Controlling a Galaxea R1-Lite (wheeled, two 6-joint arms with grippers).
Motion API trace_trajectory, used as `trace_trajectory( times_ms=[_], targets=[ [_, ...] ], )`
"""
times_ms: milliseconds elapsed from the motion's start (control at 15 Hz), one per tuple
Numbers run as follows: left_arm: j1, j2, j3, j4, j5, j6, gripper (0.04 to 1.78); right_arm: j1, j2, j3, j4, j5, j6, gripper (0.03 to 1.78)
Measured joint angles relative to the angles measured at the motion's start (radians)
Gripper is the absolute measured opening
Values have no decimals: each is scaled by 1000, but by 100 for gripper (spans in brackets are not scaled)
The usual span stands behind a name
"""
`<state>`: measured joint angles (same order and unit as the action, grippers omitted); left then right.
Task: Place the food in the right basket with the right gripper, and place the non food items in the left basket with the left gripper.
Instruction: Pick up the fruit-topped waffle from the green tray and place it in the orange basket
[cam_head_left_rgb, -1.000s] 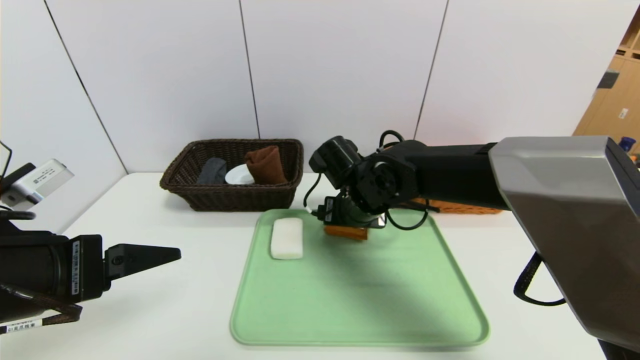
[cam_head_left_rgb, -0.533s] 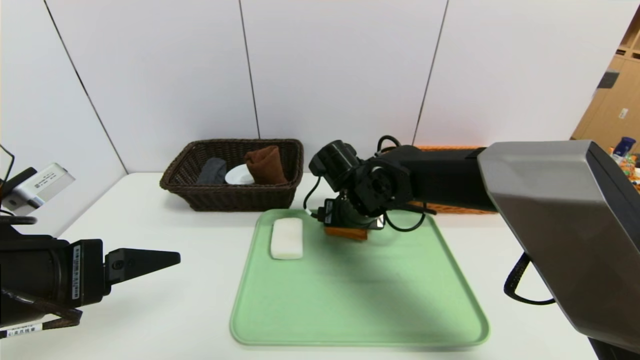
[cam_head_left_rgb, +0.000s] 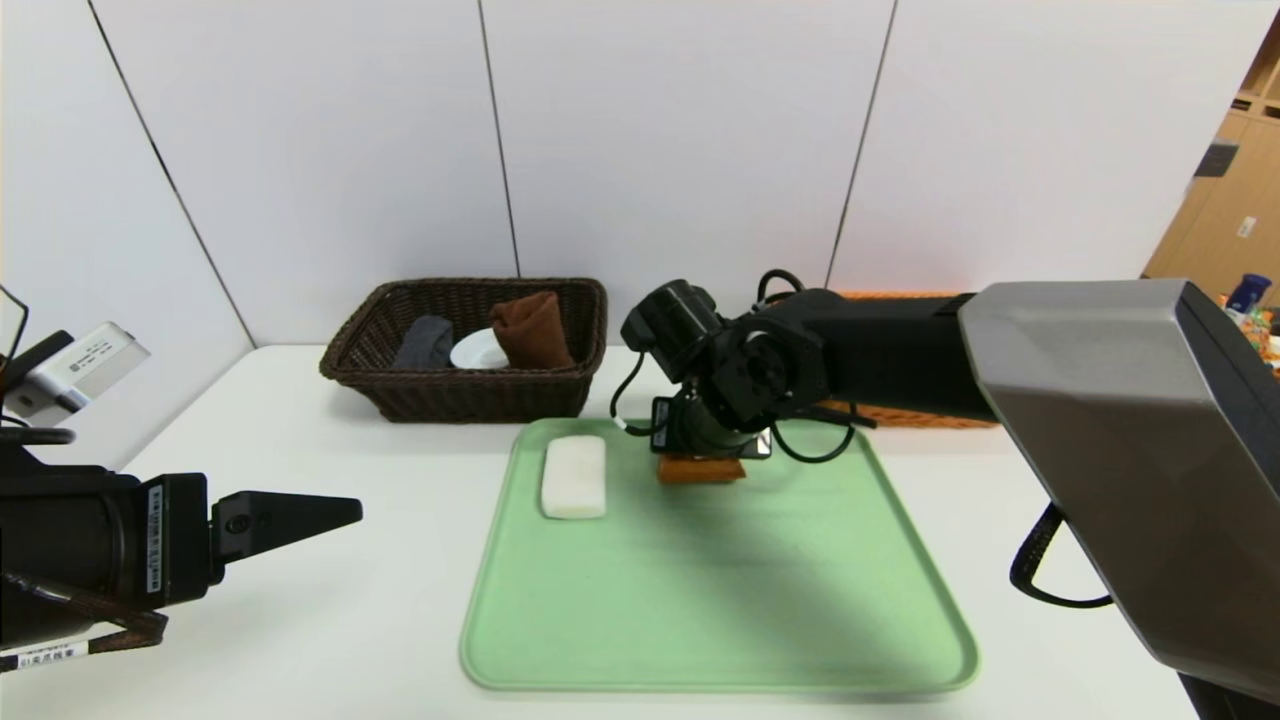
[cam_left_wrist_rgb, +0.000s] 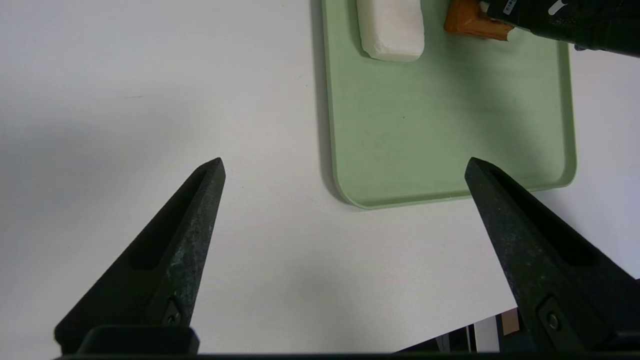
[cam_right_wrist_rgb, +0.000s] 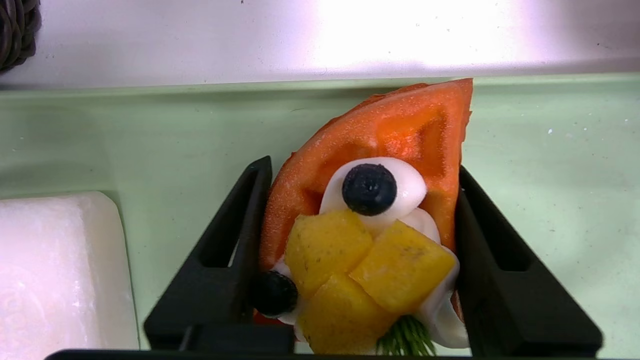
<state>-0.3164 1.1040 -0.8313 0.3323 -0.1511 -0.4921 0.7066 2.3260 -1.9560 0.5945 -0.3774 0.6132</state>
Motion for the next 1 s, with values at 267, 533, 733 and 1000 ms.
trace_trajectory(
  times_ms=[267, 533, 733, 1000],
  targets=[
    [3, 0, 1, 0, 1, 0, 169, 6, -16, 0, 19, 11, 6, 91],
    [3, 0, 3, 0, 1, 1, 169, 10, -58, 0, 86, 16, 13, 87],
    [3, 0, 2, 0, 1, 1, 169, 12, -77, 0, 94, 17, 24, 87],
    [3, -1, 7, 0, 3, 1, 169, 17, -98, 0, 93, 27, 43, 87]
  ],
)
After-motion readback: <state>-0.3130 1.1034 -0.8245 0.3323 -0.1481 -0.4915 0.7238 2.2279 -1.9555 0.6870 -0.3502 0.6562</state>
